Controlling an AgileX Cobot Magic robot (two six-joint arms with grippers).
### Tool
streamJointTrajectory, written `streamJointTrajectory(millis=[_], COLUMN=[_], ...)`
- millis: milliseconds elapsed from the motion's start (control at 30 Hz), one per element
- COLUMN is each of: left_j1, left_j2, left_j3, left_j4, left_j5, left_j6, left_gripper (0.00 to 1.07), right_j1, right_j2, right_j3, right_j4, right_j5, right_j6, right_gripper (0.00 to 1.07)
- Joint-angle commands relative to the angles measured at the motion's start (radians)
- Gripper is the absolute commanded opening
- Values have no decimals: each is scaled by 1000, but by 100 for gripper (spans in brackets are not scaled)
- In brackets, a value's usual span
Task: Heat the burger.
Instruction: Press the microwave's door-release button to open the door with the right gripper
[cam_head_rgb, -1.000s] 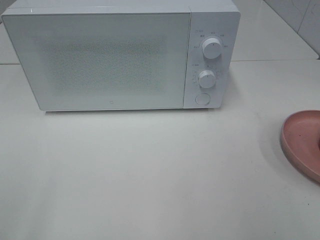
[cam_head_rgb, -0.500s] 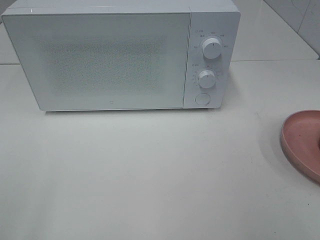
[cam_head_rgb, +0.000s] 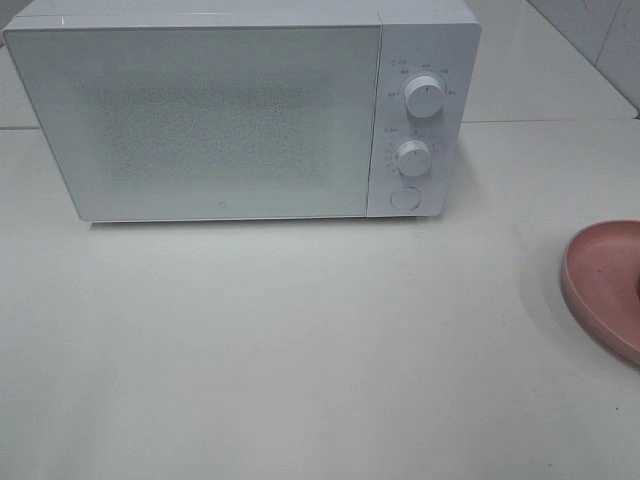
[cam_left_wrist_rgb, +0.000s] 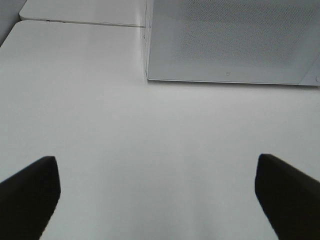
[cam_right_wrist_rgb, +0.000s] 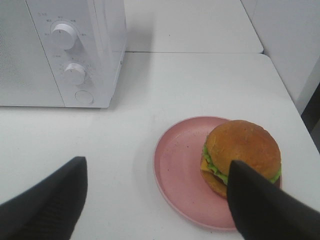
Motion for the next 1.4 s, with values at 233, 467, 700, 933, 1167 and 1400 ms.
streamJointTrajectory(millis=[233,467,700,933,1167,1400], left_j1=[1,1,1,1,1,1], left_j2=[-8,-8,-8,-8,-8,-8], left_j3=[1,1,1,1,1,1], left_j4=[-5,-5,-5,-5,-5,-5], left_j5=[2,2,2,2,2,2], left_j6=[-6,-6,-6,-6,-6,-6], left_gripper=[98,98,98,98,98,98], right_j1=[0,0,0,0,0,0], right_j2=[84,175,273,370,500,606], right_j3=[-4,-4,-4,-4,-4,-4], right_j4=[3,3,3,2,2,2], right_j5=[-127,-228,-329,-410,-546,-654], right_j6=[-11,-11,-11,-12,-12,-11], right_gripper=[73,73,73,73,73,73])
